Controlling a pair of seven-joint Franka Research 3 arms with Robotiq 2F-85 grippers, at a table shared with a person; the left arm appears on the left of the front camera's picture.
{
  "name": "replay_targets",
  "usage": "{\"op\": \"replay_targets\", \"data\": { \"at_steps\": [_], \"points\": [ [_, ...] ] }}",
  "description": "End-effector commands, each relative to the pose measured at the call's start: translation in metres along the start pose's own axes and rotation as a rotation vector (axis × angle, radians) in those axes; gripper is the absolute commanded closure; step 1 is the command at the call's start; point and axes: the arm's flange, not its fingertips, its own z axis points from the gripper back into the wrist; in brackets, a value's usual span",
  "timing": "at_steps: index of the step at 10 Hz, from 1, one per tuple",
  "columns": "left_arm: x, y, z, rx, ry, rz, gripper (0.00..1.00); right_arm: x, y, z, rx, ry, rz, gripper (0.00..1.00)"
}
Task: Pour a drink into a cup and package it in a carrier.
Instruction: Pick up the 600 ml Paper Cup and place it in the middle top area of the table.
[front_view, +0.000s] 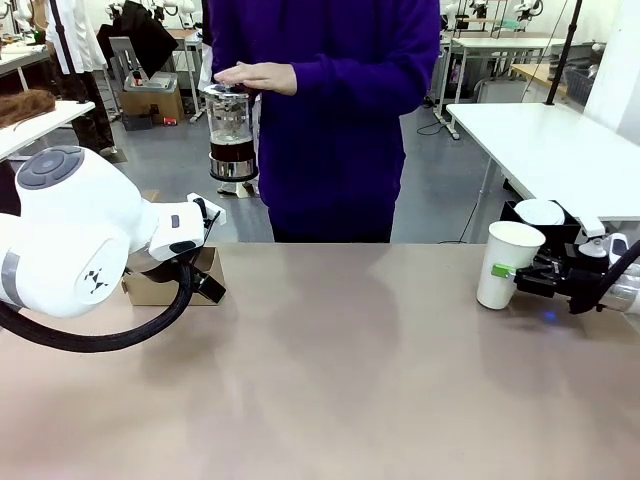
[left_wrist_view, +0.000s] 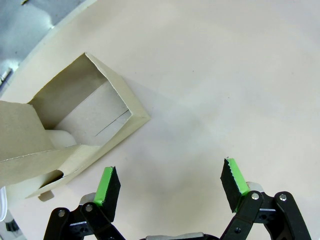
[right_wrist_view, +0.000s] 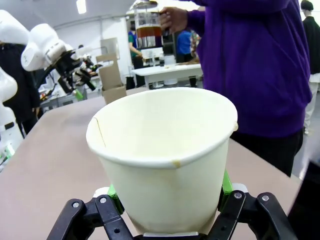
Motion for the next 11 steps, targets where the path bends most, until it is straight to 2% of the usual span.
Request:
{"op": "replay_targets", "data": {
  "at_steps": [1, 3, 5, 9, 11],
  "points": [
    [0.000, 0.000, 0.000, -0.001, 0.000, -0.001, 0.00, 0.027, 0.024, -0.051, -0.111, -0.022, -0.007, 0.20],
    [0.000, 0.000, 0.000, -0.001, 0.000, -0.001, 0.00, 0.036, 0.040, -0.102, -0.122, -0.042, -0.018, 0.20],
    [0.000, 0.000, 0.000, -0.001, 0.000, -0.001, 0.00, 0.039, 0.051, -0.159, -0.128, -0.009, -0.008, 0.20],
    [0.000, 0.000, 0.000, -0.001, 0.000, -0.001, 0.00, 0.026, 0.028, -0.238, -0.106, 0.020, 0.036, 0.20],
    [0.000, 0.000, 0.000, -0.001, 0.000, -0.001, 0.00, 0.015, 0.012, -0.253, -0.080, 0.014, 0.026, 0.20]
  ]
}}
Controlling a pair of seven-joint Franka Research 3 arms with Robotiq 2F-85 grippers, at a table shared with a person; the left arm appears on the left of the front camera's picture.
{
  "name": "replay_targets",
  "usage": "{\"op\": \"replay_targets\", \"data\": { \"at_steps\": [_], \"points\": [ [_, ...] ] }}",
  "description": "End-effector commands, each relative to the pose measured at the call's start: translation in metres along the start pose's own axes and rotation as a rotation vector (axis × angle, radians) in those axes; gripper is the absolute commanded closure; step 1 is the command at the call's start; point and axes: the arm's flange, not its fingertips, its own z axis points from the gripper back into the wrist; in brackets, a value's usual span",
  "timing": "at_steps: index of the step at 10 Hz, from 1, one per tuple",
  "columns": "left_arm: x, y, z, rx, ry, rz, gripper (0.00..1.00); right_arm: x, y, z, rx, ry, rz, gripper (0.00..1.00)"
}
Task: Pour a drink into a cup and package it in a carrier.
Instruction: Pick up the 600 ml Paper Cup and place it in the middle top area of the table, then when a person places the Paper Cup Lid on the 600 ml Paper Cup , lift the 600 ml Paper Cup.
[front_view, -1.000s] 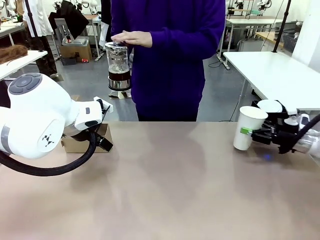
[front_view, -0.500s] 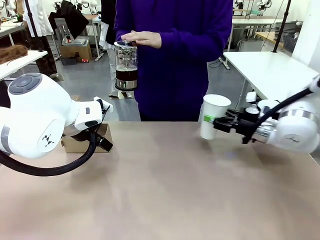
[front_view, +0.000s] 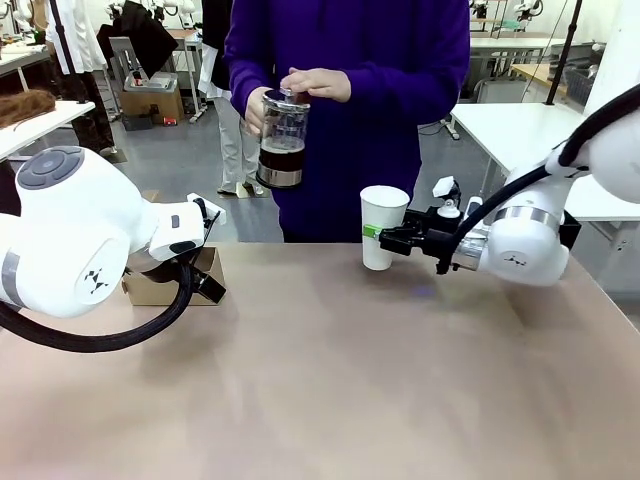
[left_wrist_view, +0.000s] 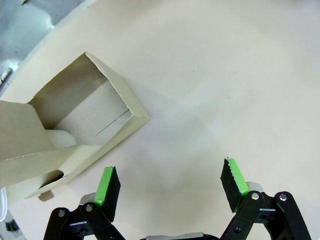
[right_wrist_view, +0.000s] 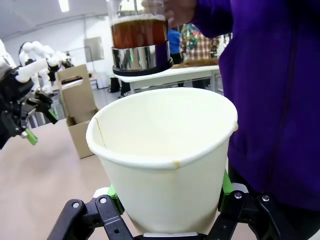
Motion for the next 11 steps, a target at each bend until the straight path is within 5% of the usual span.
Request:
{"op": "replay_targets", "data": {
  "at_steps": [1, 11],
  "points": [
    [-0.0001, -0.0002, 0.0003, -0.001, -0.001, -0.001, 0.00, -0.0039, -0.0109, -0.0117, -0.009, -0.001, 0.015, 0.20],
    [-0.0001, -0.0002, 0.0003, -0.001, -0.001, -0.001, 0.00, -0.0058, -0.0075, -0.0052, 0.000, -0.001, 0.000, 0.20]
  ]
}}
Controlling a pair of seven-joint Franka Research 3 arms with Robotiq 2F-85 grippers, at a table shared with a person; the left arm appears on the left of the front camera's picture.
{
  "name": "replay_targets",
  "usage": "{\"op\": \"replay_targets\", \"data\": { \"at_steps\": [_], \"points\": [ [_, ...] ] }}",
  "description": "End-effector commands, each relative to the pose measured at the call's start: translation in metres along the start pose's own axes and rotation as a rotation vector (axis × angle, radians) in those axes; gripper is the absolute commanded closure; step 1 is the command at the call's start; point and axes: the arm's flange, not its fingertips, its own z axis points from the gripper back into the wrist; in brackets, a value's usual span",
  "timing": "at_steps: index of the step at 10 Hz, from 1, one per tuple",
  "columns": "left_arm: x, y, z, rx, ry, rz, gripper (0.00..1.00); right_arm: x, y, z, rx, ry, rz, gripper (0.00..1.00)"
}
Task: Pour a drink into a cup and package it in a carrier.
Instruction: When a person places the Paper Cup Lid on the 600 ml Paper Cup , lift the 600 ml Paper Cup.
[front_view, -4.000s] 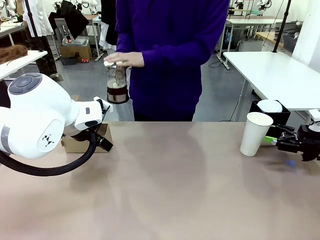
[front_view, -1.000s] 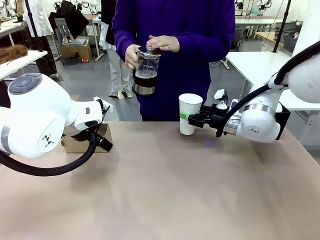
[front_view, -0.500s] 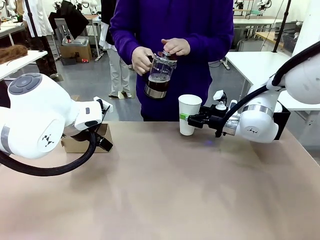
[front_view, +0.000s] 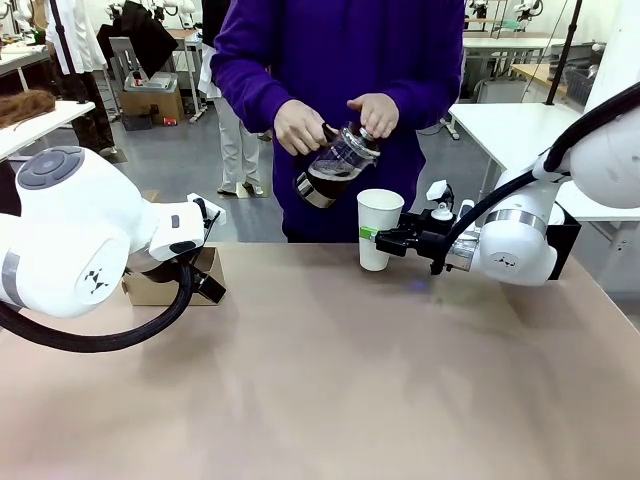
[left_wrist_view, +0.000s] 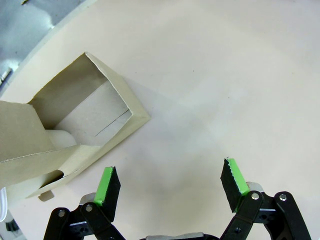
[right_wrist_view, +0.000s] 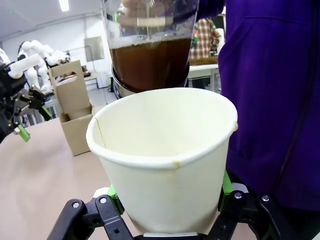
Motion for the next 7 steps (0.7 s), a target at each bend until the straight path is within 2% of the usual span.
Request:
{"op": "replay_targets", "data": {
  "at_steps": [1, 7],
  "points": [
    [-0.0001, -0.0002, 0.0003, -0.001, -0.001, -0.001, 0.00, 0.0041, 0.0033, 0.0012, -0.003, -0.003, 0.000, 0.20],
    [-0.0001, -0.0002, 0.0003, -0.001, -0.001, -0.001, 0.00, 0.0041, 0.0033, 0.0012, -0.003, -0.003, 0.000, 0.20]
  ]
}}
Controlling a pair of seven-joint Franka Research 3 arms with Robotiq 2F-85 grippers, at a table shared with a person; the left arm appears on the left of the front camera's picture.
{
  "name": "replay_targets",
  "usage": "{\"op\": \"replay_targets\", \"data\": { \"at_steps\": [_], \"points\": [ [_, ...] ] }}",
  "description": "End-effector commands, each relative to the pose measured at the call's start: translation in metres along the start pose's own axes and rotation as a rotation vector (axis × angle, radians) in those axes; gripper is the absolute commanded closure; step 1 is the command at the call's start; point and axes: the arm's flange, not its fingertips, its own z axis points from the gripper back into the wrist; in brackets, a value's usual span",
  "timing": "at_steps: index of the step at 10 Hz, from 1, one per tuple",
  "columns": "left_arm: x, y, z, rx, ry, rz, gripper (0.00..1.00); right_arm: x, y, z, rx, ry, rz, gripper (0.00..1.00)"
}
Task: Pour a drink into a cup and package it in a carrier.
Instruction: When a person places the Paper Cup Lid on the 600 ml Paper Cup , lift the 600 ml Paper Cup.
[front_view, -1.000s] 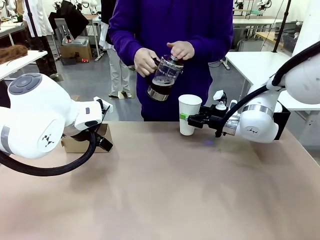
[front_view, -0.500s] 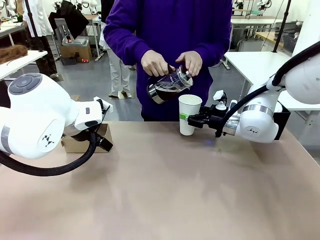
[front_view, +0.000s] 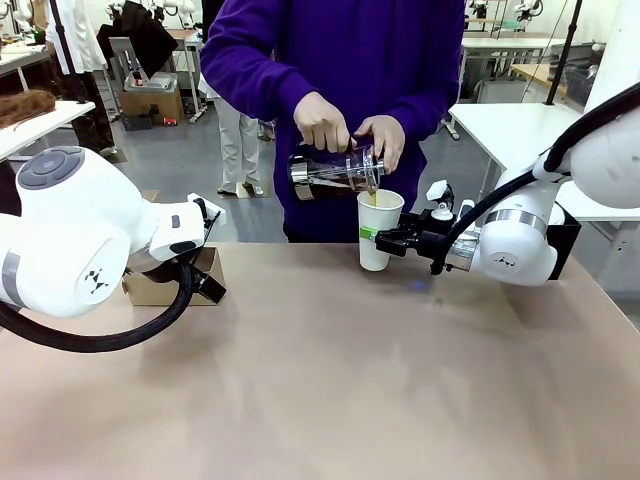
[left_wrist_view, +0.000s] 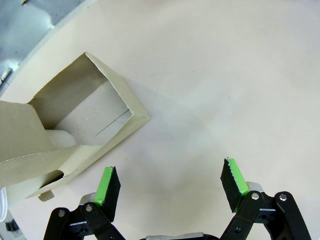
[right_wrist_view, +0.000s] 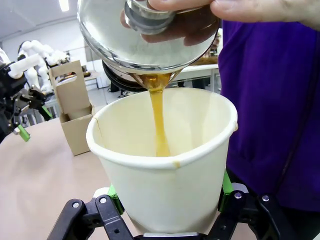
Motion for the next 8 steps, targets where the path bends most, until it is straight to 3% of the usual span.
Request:
{"op": "replay_targets", "data": {
  "at_steps": [1, 8],
  "points": [
    [-0.0001, -0.0002, 0.0003, -0.001, -0.001, -0.001, 0.00, 0.0041, 0.0033, 0.0012, -0.003, -0.003, 0.000, 0.20],
    [-0.0001, -0.0002, 0.0003, -0.001, -0.001, -0.001, 0.00, 0.0041, 0.0033, 0.0012, -0.003, -0.003, 0.000, 0.20]
  ]
}}
